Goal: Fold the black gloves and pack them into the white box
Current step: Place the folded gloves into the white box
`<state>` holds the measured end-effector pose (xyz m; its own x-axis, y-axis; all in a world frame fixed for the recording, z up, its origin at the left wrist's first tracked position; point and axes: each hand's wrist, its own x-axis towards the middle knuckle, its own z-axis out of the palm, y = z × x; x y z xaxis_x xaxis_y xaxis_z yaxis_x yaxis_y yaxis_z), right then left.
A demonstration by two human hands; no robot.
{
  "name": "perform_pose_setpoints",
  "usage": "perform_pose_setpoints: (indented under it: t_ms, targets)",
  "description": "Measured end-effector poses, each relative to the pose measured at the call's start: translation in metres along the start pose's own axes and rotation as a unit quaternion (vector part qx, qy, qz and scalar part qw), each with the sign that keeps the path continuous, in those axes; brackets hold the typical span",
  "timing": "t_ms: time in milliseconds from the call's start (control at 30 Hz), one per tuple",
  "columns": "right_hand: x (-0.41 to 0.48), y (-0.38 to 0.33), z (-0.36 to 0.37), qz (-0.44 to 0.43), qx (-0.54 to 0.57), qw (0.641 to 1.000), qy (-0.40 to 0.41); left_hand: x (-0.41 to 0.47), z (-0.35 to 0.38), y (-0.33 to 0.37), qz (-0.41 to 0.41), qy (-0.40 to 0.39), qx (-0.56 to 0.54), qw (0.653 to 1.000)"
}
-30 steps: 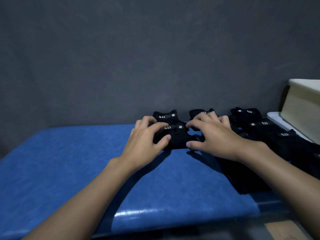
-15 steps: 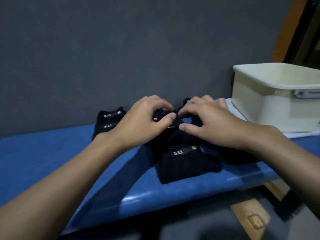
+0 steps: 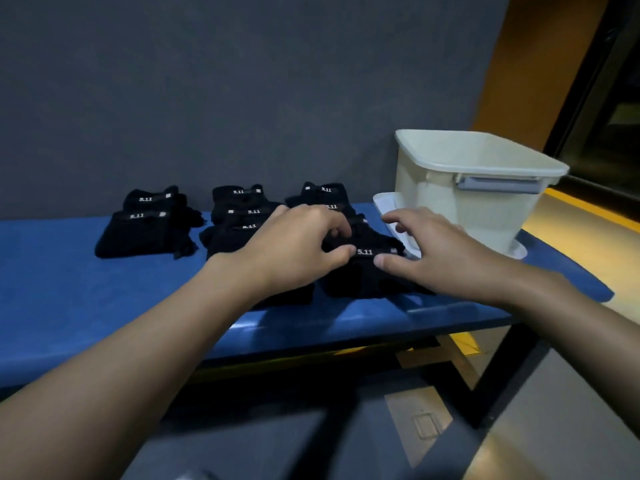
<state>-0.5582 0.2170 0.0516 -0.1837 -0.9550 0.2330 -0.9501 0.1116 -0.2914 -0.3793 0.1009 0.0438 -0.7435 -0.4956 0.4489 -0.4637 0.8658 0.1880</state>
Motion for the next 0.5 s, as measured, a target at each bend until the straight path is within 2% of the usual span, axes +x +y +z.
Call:
perform_pose_setpoints:
  t_ms: [167,333,500]
  targets:
    - [-0.003,0.014,0.005,0.047,0.084,0.994,-0.054,-0.012,0.010,0.014,-0.019,-0.008,0.062,0.998]
    - [0.001,0.022,0.015,0.086,0.177,0.980,-0.037,-0.015,0.018,0.019,-0.050,-0.042,0.070,0.995]
    - [0.005,0.040,0.032,0.114,0.230,0.966,-0.037,-0.017,0.025,0.029,-0.046,-0.055,0.079,0.994]
